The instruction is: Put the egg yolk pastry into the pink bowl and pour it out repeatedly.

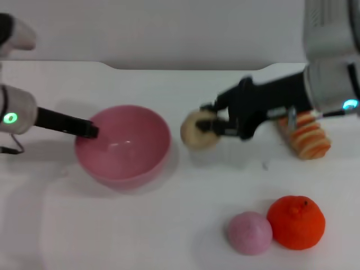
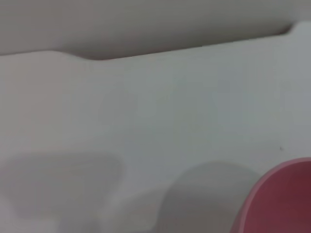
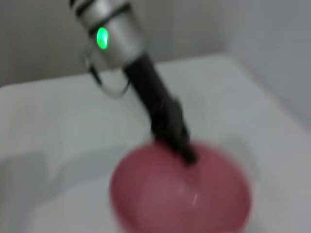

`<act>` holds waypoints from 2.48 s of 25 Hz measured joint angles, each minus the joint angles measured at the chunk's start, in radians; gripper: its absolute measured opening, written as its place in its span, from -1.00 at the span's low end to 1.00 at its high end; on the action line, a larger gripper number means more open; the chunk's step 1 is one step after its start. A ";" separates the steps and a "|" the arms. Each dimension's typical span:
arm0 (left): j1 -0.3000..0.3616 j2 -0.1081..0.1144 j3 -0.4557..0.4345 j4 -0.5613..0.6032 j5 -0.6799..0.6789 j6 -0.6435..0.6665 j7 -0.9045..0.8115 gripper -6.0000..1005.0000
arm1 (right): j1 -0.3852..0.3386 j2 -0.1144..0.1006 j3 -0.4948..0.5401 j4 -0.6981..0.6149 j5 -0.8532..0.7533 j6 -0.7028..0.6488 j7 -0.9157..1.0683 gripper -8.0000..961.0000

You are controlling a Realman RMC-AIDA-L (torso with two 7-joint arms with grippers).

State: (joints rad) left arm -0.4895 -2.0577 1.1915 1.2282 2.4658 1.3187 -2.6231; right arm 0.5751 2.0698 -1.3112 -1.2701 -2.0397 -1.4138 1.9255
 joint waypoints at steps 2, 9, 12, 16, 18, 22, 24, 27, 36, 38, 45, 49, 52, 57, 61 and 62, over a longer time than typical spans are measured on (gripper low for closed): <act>-0.031 -0.002 0.041 -0.024 -0.003 -0.018 -0.007 -0.99 | -0.004 0.002 0.016 -0.061 0.003 0.000 0.000 -0.39; -0.101 -0.011 0.157 -0.053 -0.018 -0.076 -0.049 -0.99 | 0.052 0.004 -0.045 -0.083 0.000 0.017 0.009 -0.48; -0.112 -0.012 0.178 -0.053 -0.057 -0.081 -0.050 -0.99 | 0.067 0.004 -0.100 -0.053 -0.010 0.052 0.010 -0.53; -0.118 -0.012 0.183 -0.052 -0.090 -0.092 -0.046 -0.99 | 0.079 0.005 -0.152 -0.029 -0.050 0.090 0.021 -0.54; -0.118 -0.011 0.181 -0.052 -0.093 -0.094 -0.048 -0.99 | 0.079 0.006 -0.164 -0.029 -0.054 0.097 0.025 -0.53; -0.118 -0.011 0.179 -0.054 -0.094 -0.103 -0.049 -0.99 | 0.069 0.006 -0.154 -0.043 -0.054 0.111 0.030 -0.24; -0.117 -0.011 0.181 -0.054 -0.094 -0.113 -0.049 -0.99 | 0.063 0.006 -0.149 -0.050 -0.054 0.126 0.036 -0.09; -0.106 -0.010 0.185 -0.052 -0.097 -0.168 -0.038 -0.99 | 0.007 0.004 -0.107 -0.092 -0.054 0.212 0.073 0.08; 0.042 -0.005 0.320 0.097 -0.184 -0.414 0.064 -0.99 | -0.100 0.002 0.122 -0.086 -0.077 0.260 0.151 0.20; 0.091 -0.005 0.380 0.154 -0.195 -0.488 0.095 -0.99 | -0.120 0.001 0.184 -0.049 -0.079 0.265 0.157 0.20; 0.266 -0.004 0.728 0.228 -0.159 -0.965 0.373 -0.99 | -0.166 -0.002 0.367 0.051 -0.078 0.271 0.158 0.20; 0.298 -0.008 0.935 0.091 -0.117 -1.399 0.470 -0.99 | -0.195 -0.002 0.380 0.057 -0.077 0.272 0.151 0.20; 0.265 -0.012 1.061 -0.048 -0.088 -1.680 0.539 -0.99 | -0.206 0.001 0.379 0.060 -0.078 0.272 0.151 0.20; 0.173 -0.020 1.229 -0.266 -0.082 -2.009 0.691 -0.98 | -0.208 0.001 0.371 0.076 -0.076 0.272 0.150 0.20; 0.117 -0.021 1.333 -0.389 -0.083 -2.169 0.839 -0.98 | -0.205 0.002 0.370 0.080 -0.076 0.272 0.148 0.20; 0.114 -0.021 1.346 -0.399 -0.083 -2.201 0.868 -0.98 | -0.204 0.002 0.370 0.082 -0.074 0.272 0.148 0.20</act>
State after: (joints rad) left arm -0.3753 -2.0787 2.5375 0.8287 2.3826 -0.8826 -1.7553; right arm 0.3713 2.0723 -0.9413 -1.1879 -2.1141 -1.1416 2.0735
